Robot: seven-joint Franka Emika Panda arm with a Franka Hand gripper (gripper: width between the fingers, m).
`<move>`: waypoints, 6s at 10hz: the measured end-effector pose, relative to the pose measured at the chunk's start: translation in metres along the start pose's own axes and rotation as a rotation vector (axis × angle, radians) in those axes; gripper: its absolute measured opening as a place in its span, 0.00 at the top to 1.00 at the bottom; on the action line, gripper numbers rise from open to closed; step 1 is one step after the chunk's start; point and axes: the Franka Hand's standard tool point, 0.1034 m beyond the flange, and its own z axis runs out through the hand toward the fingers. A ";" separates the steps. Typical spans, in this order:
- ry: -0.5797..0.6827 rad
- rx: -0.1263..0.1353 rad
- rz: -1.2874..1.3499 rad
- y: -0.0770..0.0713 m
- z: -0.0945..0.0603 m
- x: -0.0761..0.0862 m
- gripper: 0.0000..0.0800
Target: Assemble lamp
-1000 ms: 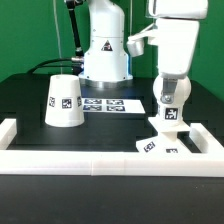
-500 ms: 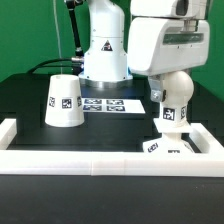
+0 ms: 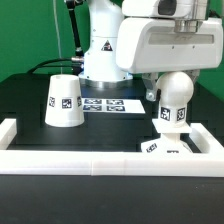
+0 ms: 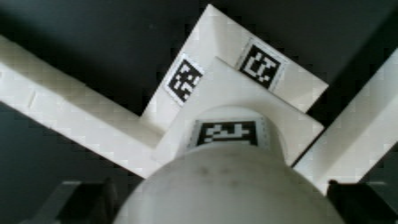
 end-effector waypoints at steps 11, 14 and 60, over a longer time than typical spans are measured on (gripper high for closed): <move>0.003 0.058 1.019 -0.021 -0.002 0.003 0.28; -0.024 0.093 1.326 -0.025 -0.002 0.003 0.28; -0.027 -0.010 -1.101 -0.025 -0.006 0.008 0.28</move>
Offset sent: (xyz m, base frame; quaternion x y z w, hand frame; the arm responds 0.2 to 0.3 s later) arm -0.0072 0.0044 0.0037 -0.0043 -0.0183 0.3173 0.9481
